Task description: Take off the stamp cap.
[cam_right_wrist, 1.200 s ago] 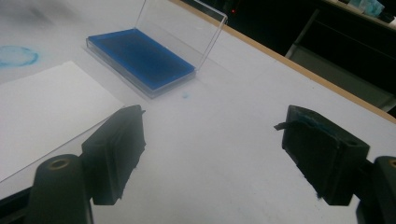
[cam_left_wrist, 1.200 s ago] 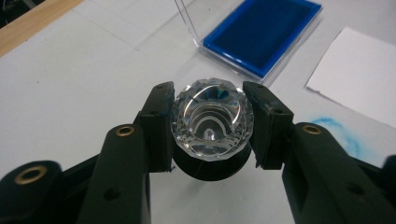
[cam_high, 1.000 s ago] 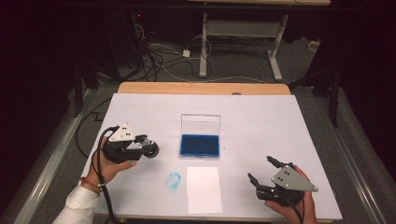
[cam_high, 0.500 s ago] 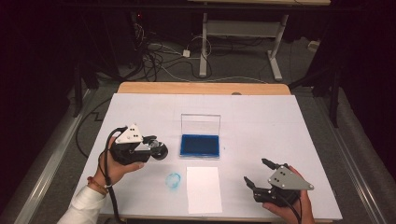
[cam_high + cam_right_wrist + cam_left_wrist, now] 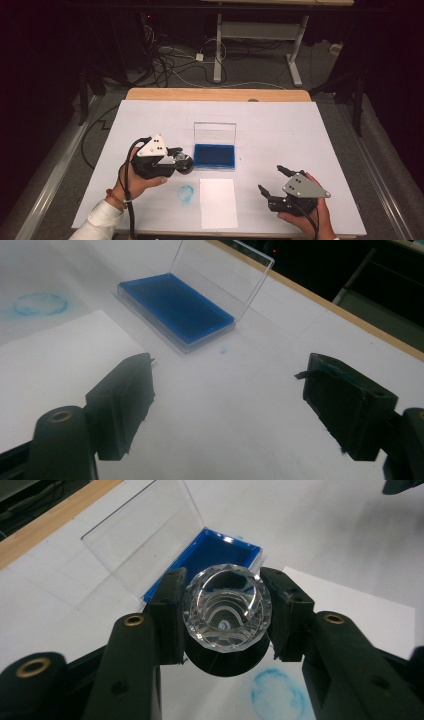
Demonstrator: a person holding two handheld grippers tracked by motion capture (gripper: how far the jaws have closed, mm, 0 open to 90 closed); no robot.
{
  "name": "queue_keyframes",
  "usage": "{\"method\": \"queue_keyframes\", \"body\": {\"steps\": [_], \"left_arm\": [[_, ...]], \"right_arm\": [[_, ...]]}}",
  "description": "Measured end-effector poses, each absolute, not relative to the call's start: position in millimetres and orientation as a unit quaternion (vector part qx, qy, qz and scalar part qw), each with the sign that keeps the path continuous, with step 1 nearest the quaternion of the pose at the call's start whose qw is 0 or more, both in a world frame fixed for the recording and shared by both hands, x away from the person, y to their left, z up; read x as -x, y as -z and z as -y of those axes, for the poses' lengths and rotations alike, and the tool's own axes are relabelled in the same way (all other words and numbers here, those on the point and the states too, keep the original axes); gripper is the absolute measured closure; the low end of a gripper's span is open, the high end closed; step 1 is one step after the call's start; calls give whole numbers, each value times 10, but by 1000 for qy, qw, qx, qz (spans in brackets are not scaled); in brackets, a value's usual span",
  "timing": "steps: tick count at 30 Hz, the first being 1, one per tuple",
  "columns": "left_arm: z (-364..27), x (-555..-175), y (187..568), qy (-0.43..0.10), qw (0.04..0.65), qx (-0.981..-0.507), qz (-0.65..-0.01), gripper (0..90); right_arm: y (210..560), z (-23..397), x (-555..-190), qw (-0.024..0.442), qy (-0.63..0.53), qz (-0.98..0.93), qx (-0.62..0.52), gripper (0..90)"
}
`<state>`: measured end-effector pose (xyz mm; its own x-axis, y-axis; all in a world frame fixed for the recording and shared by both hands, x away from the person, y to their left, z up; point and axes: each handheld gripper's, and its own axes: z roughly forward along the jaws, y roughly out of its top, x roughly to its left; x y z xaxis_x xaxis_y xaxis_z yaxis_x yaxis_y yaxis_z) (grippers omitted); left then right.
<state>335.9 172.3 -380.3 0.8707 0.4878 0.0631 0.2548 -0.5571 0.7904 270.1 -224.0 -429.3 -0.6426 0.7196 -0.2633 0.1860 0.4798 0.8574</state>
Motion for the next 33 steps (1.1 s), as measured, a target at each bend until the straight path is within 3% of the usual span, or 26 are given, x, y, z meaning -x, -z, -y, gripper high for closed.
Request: {"method": "queue_keyframes", "body": {"steps": [13,33], "left_arm": [[-1497,-3373,3701,-130,442,-866,-194,544],[-1205,-3383,3618,-101,472,-855,-187,544]], "right_arm": [[4195,2028,-2886,282,-428,-821,-250,237],[4184,1155,-3121,229,-453,-841,-188,219]]}}
